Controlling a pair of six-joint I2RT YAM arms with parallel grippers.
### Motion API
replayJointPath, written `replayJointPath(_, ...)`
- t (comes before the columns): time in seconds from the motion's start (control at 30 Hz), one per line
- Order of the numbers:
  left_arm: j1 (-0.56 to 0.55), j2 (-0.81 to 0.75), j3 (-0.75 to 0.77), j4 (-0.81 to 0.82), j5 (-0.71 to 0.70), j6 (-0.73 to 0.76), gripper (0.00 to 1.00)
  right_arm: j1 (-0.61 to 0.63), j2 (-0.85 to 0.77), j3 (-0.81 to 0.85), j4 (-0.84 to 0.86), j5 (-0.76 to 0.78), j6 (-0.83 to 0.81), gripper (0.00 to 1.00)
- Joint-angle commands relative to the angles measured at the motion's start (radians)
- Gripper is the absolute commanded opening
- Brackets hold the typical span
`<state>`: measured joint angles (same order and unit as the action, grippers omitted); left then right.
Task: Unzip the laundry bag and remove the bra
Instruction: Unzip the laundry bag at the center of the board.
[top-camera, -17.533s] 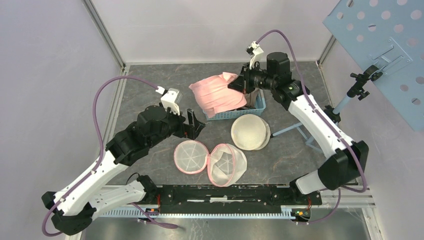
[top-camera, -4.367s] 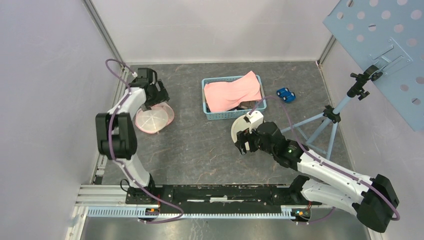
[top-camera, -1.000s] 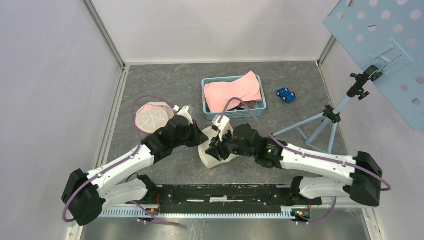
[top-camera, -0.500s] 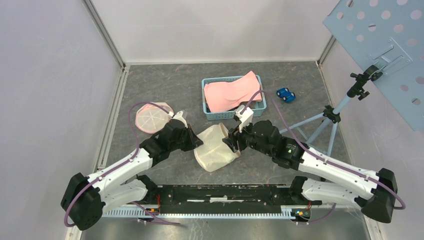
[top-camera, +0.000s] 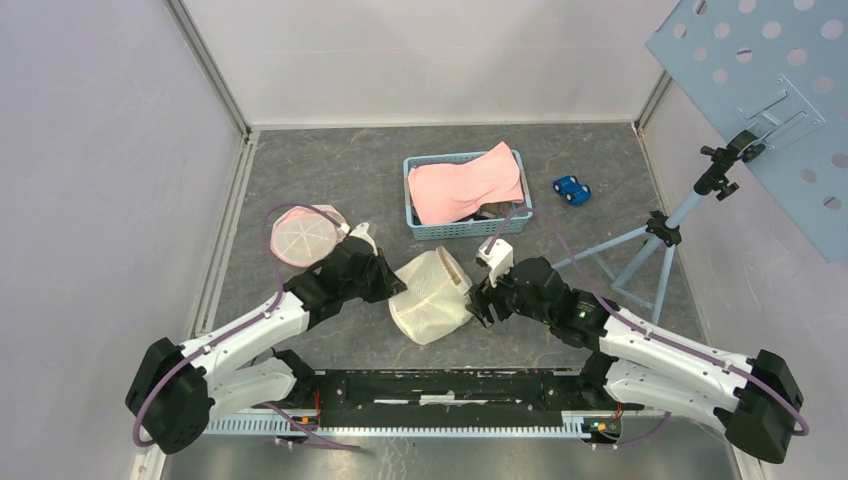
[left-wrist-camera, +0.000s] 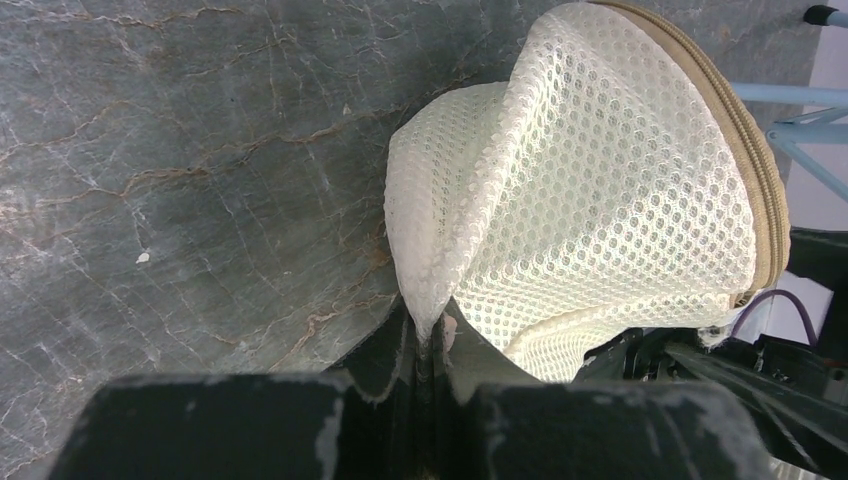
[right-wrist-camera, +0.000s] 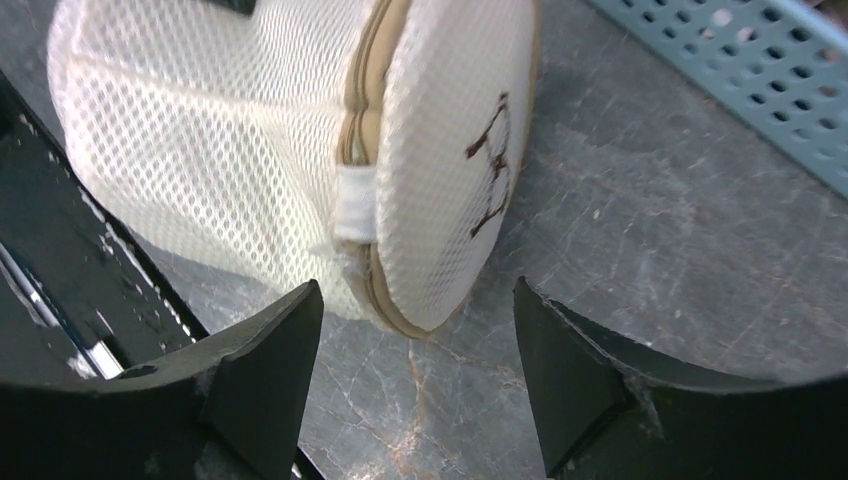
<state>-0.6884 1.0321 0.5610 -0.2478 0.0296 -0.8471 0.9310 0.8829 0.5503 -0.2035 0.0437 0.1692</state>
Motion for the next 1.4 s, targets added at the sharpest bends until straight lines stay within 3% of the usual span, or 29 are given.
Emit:
replayJointPath(0.0,0.007,0.015,0.045,0.003,0.009,-0.026,0.06,-0.001,0.020,-0.052,0.114,-0.075,-0.036,0.74)
replayJointPath(0.1,0.013,0.025,0.045,-0.003,0.021,-0.030,0.10,-0.002,0.024,-0.065,0.140,-0.055,-0.060,0.66)
replayJointPath(0.27,0.036,0.009,0.033,-0.013,0.055,-0.034,0.27,-0.002,0.027,-0.007,0.111,-0.054,-0.144,0.27)
replayJointPath(0.43,0.047,-0.048,0.081,-0.075,0.066,0.049,0.50,-0.001,0.034,0.029,0.109,-0.126,-0.217,0.01)
replayJointPath(0.63,0.046,-0.084,0.231,-0.245,0.050,0.225,0.90,-0.001,0.035,0.057,0.093,-0.175,-0.254,0.00)
replayJointPath(0.7,0.047,-0.097,0.252,-0.261,0.071,0.284,0.99,-0.002,0.034,0.066,0.085,-0.197,-0.270,0.00)
replayJointPath(0.83,0.047,-0.109,0.269,-0.270,0.123,0.375,1.00,-0.003,0.039,0.079,0.069,-0.224,-0.304,0.00)
replayJointPath(1.03,0.046,-0.136,0.219,-0.167,0.314,0.453,1.00,-0.001,0.029,0.084,0.069,-0.283,-0.360,0.03)
replayJointPath(1.37,0.044,-0.236,0.131,-0.051,0.454,0.592,0.97,0.016,0.007,0.100,0.064,-0.385,-0.411,0.07)
